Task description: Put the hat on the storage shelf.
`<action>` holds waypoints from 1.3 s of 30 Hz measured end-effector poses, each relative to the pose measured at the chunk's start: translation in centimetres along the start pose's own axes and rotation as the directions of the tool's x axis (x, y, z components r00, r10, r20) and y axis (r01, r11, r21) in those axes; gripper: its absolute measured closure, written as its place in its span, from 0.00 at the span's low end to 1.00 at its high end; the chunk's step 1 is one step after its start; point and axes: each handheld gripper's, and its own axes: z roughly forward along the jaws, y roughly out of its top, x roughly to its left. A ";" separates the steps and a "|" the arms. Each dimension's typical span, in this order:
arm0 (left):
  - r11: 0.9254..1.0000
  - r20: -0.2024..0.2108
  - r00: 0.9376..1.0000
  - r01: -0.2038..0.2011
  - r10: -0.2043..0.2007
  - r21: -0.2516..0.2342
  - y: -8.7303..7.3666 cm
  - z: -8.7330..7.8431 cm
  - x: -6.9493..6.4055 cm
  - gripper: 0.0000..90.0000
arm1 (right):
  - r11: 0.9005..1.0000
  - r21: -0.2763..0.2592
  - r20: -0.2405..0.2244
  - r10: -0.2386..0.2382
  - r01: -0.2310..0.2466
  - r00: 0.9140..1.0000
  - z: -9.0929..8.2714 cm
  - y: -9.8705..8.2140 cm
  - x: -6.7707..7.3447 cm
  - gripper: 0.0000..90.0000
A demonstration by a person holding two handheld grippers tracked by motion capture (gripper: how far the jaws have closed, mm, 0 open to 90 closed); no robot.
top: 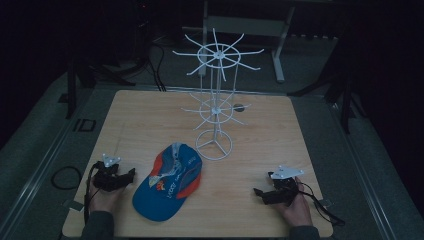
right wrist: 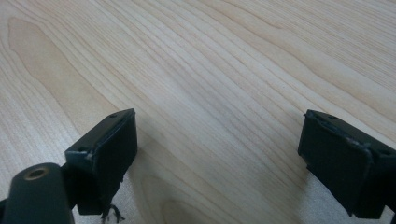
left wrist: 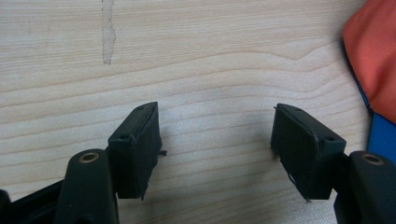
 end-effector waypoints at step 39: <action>0.989 0.271 0.951 -0.147 0.145 -0.013 5.9 -5.0 -4.5 0.56 | 1.000 -0.005 0.024 0.019 -0.019 1.000 -0.2 -0.2 0.3 0.13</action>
